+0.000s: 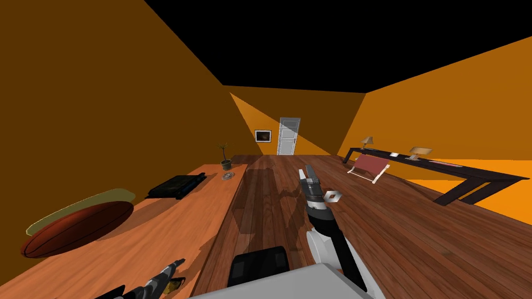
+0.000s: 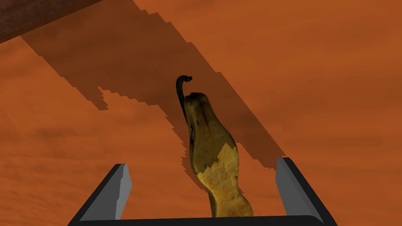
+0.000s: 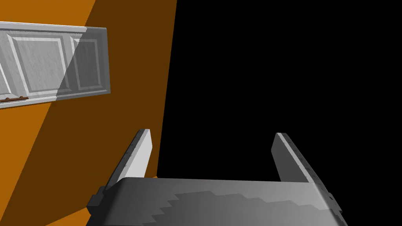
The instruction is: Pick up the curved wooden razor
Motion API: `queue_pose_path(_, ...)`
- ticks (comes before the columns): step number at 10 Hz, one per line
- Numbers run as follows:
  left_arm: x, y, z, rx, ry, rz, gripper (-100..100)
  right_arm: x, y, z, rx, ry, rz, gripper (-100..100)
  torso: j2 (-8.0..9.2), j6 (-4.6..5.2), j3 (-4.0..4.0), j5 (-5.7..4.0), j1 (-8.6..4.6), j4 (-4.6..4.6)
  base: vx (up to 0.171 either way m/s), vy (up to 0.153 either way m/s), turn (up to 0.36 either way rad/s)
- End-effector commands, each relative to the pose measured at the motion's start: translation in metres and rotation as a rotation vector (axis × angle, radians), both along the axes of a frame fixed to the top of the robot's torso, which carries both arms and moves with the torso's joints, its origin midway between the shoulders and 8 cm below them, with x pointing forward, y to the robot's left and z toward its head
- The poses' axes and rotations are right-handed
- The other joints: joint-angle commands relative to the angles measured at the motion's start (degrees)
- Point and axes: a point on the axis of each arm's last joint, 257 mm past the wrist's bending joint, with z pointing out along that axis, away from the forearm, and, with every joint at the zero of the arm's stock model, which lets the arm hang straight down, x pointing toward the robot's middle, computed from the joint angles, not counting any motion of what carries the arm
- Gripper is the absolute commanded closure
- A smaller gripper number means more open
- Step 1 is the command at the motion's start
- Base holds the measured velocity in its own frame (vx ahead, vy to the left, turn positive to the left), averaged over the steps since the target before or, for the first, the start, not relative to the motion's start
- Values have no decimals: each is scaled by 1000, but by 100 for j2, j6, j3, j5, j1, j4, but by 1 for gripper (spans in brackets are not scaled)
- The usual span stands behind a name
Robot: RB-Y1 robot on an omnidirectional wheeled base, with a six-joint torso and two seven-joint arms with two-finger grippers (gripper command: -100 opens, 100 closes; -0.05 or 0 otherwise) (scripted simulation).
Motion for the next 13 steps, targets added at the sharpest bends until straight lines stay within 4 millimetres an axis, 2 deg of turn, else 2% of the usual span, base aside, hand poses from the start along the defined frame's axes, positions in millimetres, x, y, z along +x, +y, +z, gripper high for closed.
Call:
queue_pose_path(1, 0, 0, 0, 0, 0, 0, -100, 0, 0, 0, 0, 0, 0, 0, 0, 0, 0, 0, 0, 0, -40, 7, -38)
queue_pose_path(2, 0, 0, 0, 0, -1, 3, 100, 0, 0, 0, 0, 0, 0, 0, -17, -4, -9, 3, 7, -3, -8, 0, 7)
queue_pose_path(6, 1, 0, 0, 0, -2, 5, 100, 0, 0, 0, 0, 0, 0, 0, -40, 0, -24, 11, 18, -11, 0, 0, 0)
queue_pose_path(7, 1, 1, 0, -1, -1, 5, 0, 0, 0, 0, 0, 0, 0, 0, -41, 1, -25, 11, 19, -11, 0, 0, 0)
queue_pose_path(8, -3, -2, 4, -1, -1, -17, 100, 0, 0, 0, 0, 0, 0, 0, -41, 1, -25, 11, 19, -11, 57, -13, 154)
queue_pose_path(13, -12, -7, 18, -1, 1, -80, 100, 0, 0, 0, 0, 0, 0, 0, -65, 1, -39, 10, 11, -17, 77, -18, 146)
